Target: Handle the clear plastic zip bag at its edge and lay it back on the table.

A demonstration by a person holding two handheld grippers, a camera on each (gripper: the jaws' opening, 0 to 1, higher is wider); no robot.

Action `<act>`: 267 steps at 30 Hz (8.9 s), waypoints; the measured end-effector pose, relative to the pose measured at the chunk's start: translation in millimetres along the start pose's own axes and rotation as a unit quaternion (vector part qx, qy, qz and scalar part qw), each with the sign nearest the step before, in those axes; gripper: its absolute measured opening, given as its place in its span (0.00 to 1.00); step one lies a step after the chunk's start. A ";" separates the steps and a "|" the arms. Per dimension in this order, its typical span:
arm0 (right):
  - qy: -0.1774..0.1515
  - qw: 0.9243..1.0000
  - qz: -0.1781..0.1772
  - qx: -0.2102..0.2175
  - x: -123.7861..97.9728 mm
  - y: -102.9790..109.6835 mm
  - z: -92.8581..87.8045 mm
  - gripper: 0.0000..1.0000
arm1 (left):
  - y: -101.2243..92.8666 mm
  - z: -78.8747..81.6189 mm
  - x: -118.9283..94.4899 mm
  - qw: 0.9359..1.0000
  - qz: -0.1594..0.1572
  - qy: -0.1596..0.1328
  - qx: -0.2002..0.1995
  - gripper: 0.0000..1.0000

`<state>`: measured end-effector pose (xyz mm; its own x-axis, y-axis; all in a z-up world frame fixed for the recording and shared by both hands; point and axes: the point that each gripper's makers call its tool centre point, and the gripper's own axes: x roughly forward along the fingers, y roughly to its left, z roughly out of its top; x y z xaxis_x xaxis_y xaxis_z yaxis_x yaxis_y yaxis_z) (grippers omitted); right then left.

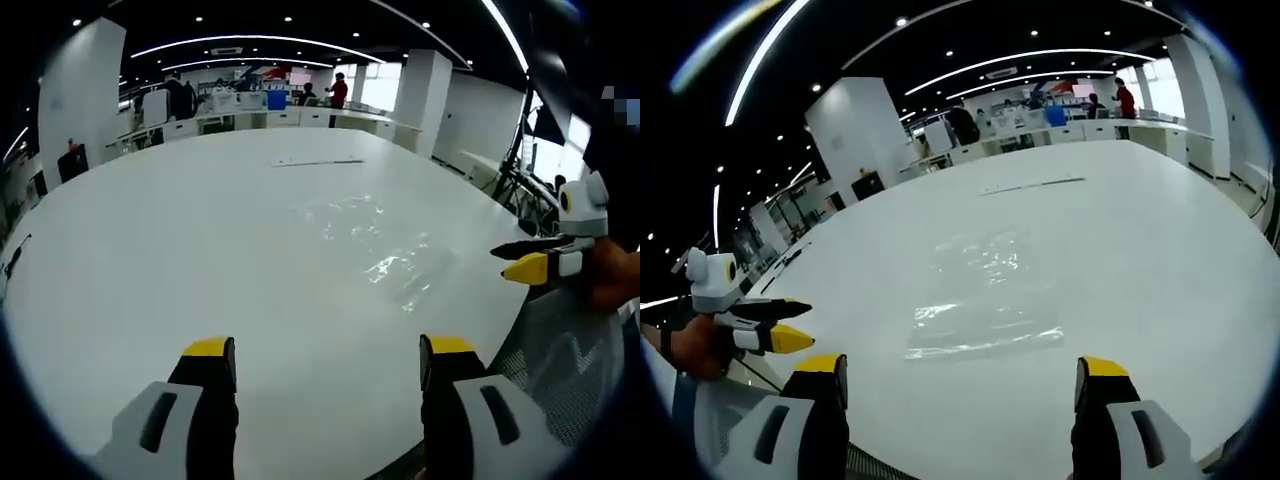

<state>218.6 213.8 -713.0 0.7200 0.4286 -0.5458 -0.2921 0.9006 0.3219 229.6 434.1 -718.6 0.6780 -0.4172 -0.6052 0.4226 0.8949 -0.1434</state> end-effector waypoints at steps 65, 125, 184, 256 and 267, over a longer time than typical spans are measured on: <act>0.014 1.000 0.006 0.000 5.0 -1.6 -7.0 0.93 | -2.0 5.3 -0.9 1.000 -0.008 -0.013 -0.008 0.72; 0.009 0.994 0.057 -0.094 46.6 37.0 57.2 0.88 | -11.9 -2.7 2.1 1.000 -0.024 0.004 0.009 0.69; 0.071 0.993 -0.011 -0.097 265.8 33.7 104.3 0.64 | 0.7 -5.2 2.3 0.998 -0.016 -0.002 -0.055 0.63; 0.064 0.944 0.116 -0.303 196.4 100.0 108.9 0.00 | -4.1 -2.9 3.2 1.000 -0.019 0.001 -0.010 0.58; 0.060 0.926 0.167 -0.334 138.6 124.7 103.4 0.00 | 3.5 12.1 7.1 0.999 -0.003 -0.014 0.042 0.58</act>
<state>347.1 378.0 -668.5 0.4565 0.6595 -0.5972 -0.8386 0.5431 -0.0413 243.2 432.4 -713.9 0.6913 -0.4282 -0.5820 0.4755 0.8761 -0.0798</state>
